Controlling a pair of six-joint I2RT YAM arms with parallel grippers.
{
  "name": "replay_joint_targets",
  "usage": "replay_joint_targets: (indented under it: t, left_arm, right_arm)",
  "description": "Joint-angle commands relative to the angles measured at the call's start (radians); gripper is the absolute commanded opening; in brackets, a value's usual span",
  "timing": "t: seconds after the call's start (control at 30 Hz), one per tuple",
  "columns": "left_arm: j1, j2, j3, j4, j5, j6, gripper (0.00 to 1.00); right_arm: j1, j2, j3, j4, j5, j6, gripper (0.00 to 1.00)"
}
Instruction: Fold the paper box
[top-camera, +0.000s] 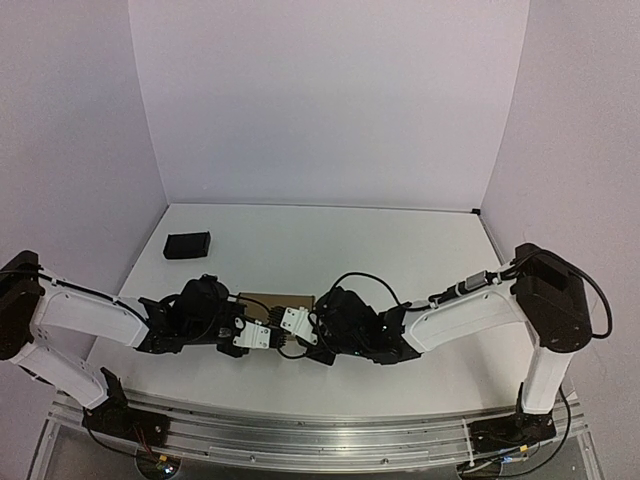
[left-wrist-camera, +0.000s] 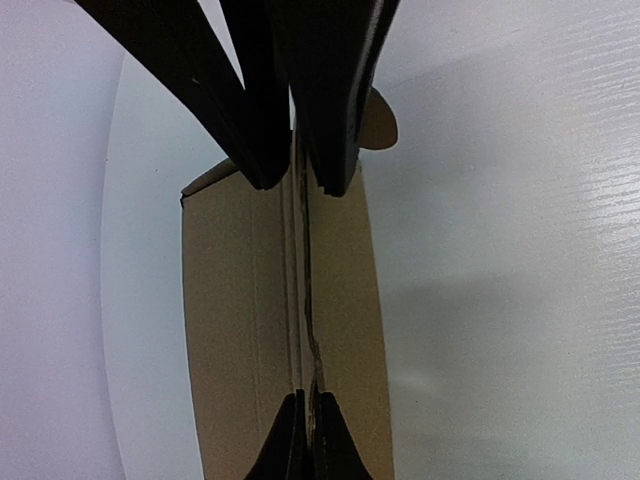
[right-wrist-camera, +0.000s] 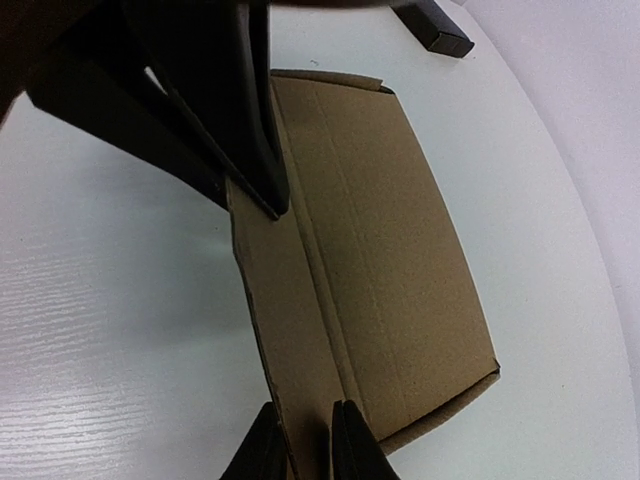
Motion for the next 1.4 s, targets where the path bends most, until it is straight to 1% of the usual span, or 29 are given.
replay_joint_targets:
  t: [0.0, 0.03, 0.07, 0.1, 0.17, 0.2, 0.23, 0.3, 0.37, 0.43, 0.47, 0.5, 0.53, 0.57, 0.6, 0.63, 0.7, 0.8, 1.0, 1.1, 1.2, 1.3, 1.37]
  left_arm:
    - [-0.005, -0.012, -0.003, 0.011, 0.016, -0.076, 0.12]
    - [-0.005, -0.016, 0.001, 0.015, -0.011, -0.103, 0.21]
    - [-0.004, -0.024, 0.006, 0.020, -0.047, -0.146, 0.33]
    - [-0.003, -0.036, 0.012, 0.021, -0.084, -0.206, 0.45]
    - [0.001, -0.090, 0.039, -0.019, -0.138, -0.356, 0.65]
    - [0.005, -0.125, 0.060, -0.068, -0.148, -0.459, 0.72]
    - [0.010, -0.162, 0.079, -0.119, -0.145, -0.549, 0.78]
    - [0.017, -0.258, 0.108, -0.241, -0.125, -0.729, 0.83]
    - [0.021, -0.327, 0.111, -0.341, -0.124, -0.894, 0.83]
    - [0.036, -0.363, 0.100, -0.411, -0.178, -1.047, 0.83]
    - [0.055, -0.371, 0.089, -0.412, -0.210, -1.091, 0.84]
    - [0.088, -0.365, 0.085, -0.410, -0.238, -1.144, 0.76]
    - [0.138, -0.346, 0.091, -0.419, -0.220, -1.197, 0.71]
    - [0.204, -0.317, 0.103, -0.433, -0.182, -1.247, 0.69]
    - [0.275, -0.279, 0.117, -0.450, -0.127, -1.286, 0.69]
    - [0.318, -0.249, 0.126, -0.458, -0.063, -1.308, 0.71]
    - [0.351, -0.217, 0.116, -0.448, 0.031, -1.300, 0.73]
    - [0.354, -0.240, 0.082, -0.425, 0.123, -1.262, 0.72]
    - [0.356, -0.387, 0.011, -0.373, 0.249, -1.258, 0.75]
    - [0.356, -0.409, -0.003, -0.389, 0.267, -1.280, 0.74]
    - [0.356, -0.358, 0.016, -0.395, 0.237, -1.294, 0.67]
    - [0.356, -0.219, 0.073, -0.438, 0.157, -1.310, 0.50]
    - [0.356, -0.134, 0.114, -0.464, 0.115, -1.309, 0.45]
  right_arm:
    - [-0.009, 0.027, 0.033, 0.000, 0.019, 0.031, 0.16]
    - [-0.009, 0.027, 0.032, 0.000, 0.028, 0.037, 0.16]
    - [-0.009, 0.027, 0.032, 0.000, 0.036, 0.044, 0.14]
    - [-0.009, 0.028, 0.033, 0.000, 0.043, 0.054, 0.14]
    - [-0.009, 0.029, 0.037, 0.001, 0.054, 0.069, 0.13]
    - [-0.008, 0.031, 0.040, 0.000, 0.060, 0.076, 0.13]
    - [-0.009, 0.035, 0.046, 0.000, 0.063, 0.081, 0.12]
    - [-0.008, 0.042, 0.060, 0.000, 0.069, 0.090, 0.12]
    - [-0.009, 0.053, 0.076, 0.000, 0.070, 0.095, 0.12]
    - [-0.011, 0.064, 0.093, 0.000, 0.076, 0.109, 0.11]
    - [-0.013, 0.071, 0.102, 0.000, 0.076, 0.120, 0.11]
    - [-0.017, 0.075, 0.107, 0.000, 0.076, 0.130, 0.11]
    - [-0.020, 0.079, 0.112, 0.000, 0.076, 0.140, 0.11]
    - [-0.023, 0.082, 0.116, 0.000, 0.076, 0.147, 0.11]
    - [-0.023, 0.085, 0.118, 0.000, 0.075, 0.149, 0.11]
    - [-0.023, 0.086, 0.119, 0.000, 0.074, 0.149, 0.11]
    - [-0.024, 0.087, 0.121, 0.000, 0.069, 0.150, 0.11]
    - [-0.026, 0.093, 0.127, -0.001, 0.069, 0.151, 0.11]
    - [-0.027, 0.110, 0.147, -0.001, 0.075, 0.150, 0.11]
    - [-0.028, 0.111, 0.148, -0.005, 0.066, 0.146, 0.11]
    - [-0.030, 0.106, 0.142, -0.006, 0.069, 0.143, 0.10]
    - [-0.032, 0.101, 0.141, -0.006, 0.067, 0.142, 0.10]
    - [-0.032, 0.097, 0.139, -0.006, 0.060, 0.140, 0.10]
